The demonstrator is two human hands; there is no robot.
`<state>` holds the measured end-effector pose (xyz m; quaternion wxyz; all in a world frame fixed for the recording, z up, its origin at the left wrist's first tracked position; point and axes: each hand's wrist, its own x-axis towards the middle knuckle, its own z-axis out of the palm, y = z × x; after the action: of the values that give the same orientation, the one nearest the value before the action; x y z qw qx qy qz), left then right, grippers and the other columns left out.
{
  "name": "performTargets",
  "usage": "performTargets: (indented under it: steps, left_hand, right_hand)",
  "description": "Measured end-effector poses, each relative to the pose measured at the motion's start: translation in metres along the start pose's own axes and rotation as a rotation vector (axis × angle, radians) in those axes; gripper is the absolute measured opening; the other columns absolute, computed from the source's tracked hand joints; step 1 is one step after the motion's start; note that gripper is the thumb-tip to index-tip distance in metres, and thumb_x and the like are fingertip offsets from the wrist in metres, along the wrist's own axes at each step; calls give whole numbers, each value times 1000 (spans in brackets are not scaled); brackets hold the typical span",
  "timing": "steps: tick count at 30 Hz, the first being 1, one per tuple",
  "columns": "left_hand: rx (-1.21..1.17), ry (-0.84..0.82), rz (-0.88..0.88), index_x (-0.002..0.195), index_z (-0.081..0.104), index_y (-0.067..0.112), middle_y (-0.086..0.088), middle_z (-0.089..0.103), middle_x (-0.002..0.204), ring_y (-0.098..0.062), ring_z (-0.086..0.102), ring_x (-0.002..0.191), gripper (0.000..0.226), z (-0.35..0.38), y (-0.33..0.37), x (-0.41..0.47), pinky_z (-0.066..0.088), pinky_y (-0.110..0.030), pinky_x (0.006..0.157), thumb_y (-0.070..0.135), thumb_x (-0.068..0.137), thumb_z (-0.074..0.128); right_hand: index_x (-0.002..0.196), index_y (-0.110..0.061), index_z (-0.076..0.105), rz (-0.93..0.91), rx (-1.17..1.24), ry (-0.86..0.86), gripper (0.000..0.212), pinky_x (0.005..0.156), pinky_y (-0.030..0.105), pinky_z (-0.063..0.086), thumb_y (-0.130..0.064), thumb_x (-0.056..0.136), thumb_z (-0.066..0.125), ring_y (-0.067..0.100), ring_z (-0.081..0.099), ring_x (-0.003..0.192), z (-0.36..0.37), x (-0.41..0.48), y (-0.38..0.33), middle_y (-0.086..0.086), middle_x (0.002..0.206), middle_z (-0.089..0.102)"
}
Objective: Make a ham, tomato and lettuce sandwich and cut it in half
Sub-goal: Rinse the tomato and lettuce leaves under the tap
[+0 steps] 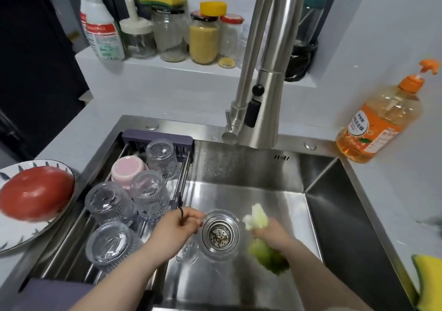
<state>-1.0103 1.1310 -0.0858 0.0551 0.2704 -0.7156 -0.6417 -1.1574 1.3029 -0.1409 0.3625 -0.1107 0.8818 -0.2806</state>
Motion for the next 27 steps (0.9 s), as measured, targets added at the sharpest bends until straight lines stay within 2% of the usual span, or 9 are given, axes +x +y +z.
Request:
performTargets:
  steps: [3,6,8,10,13,15,20,24,27]
  left_hand:
    - [2,13,-7,75,58,19,0,61,71,-12,55,67,27,-1,0,-2,45,-9,63,-6,86,52]
    - [1,9,3,76,59,19,2,61,69,-10,55,65,27,-4,2,-8,45,-7,61,-5,85,53]
    - [-6,33,8,78,59,17,2,61,69,-9,54,63,24,-10,2,-13,44,-4,58,-5,85,53]
    - [-42,78,3,83,61,9,0,60,70,-10,52,63,19,-20,3,-17,43,-4,55,-7,85,51]
    - [-73,146,15,79,60,9,-1,59,67,-8,52,58,20,-42,7,-26,41,-3,51,-9,85,51]
    - [-84,193,48,74,59,15,-1,59,66,-1,54,52,26,-66,10,-34,41,-3,50,-7,85,52]
    - [-40,287,135,71,61,23,9,60,61,-2,54,51,29,-130,17,-41,41,-5,49,-1,85,55]
    - [-6,365,143,69,63,25,8,63,67,-9,55,62,29,-197,9,-48,44,-13,57,3,86,55]
    - [-8,428,129,66,62,23,3,63,67,-13,54,62,30,-251,-3,-52,43,-13,55,1,85,55]
  right_hand:
    - [76,-6,61,59,733,92,6,62,29,47,-4,82,61,20,60,61,-15,-1,-16,10,71,62]
    - [113,-3,57,136,-38,62,29,67,25,43,-11,85,58,25,62,89,-7,-8,-2,16,103,64]
    - [117,-7,55,141,-291,143,34,52,22,35,-17,85,58,24,61,91,-4,-12,8,13,112,64]
    - [112,-1,58,108,-116,224,33,45,26,28,-16,83,62,25,60,84,-7,-14,1,17,103,66]
    - [104,1,63,33,151,266,26,51,23,38,-10,80,65,21,55,76,-10,-24,-28,12,84,61]
    - [100,-5,63,-47,295,218,21,61,27,43,-4,80,64,22,57,71,-6,-42,-58,8,80,62]
    - [80,-14,58,-257,494,66,28,50,20,48,13,79,50,16,54,61,1,-90,-127,-2,61,60]
    - [80,-13,58,-361,534,-40,28,52,22,49,12,79,46,11,58,56,43,-121,-200,1,65,59]
    - [105,-5,54,-385,497,-41,30,65,31,50,7,78,51,21,60,72,95,-125,-254,11,83,59]
